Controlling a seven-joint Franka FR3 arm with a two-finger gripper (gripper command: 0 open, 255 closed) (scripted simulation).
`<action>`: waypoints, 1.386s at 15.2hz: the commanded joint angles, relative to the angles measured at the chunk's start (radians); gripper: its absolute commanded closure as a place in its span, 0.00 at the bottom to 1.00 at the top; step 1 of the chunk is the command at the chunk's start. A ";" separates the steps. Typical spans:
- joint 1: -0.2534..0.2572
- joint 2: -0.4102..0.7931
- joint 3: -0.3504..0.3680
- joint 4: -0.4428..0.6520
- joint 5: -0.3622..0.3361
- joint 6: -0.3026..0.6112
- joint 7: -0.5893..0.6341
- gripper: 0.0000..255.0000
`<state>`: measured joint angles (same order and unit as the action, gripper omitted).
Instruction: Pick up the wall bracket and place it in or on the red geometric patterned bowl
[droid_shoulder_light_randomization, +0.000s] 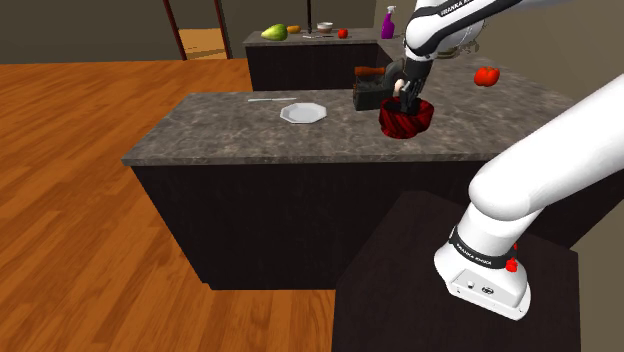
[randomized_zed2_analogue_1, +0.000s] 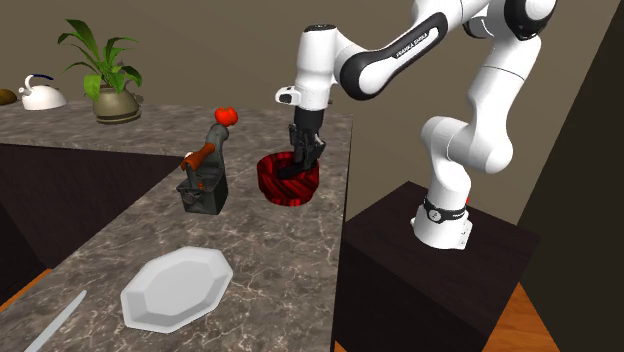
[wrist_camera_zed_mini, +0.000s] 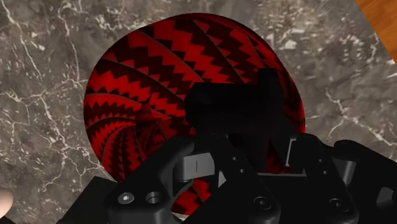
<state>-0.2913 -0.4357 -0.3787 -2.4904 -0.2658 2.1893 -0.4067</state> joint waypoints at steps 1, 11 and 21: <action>-0.005 -0.003 0.002 0.006 0.003 -0.075 -0.004 1.00; 0.035 0.067 -0.039 0.172 0.074 -0.190 -0.132 0.00; 0.060 0.177 -0.091 0.191 0.135 -0.124 -0.236 0.00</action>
<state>-0.2309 -0.2632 -0.4671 -2.2926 -0.1314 2.0542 -0.6401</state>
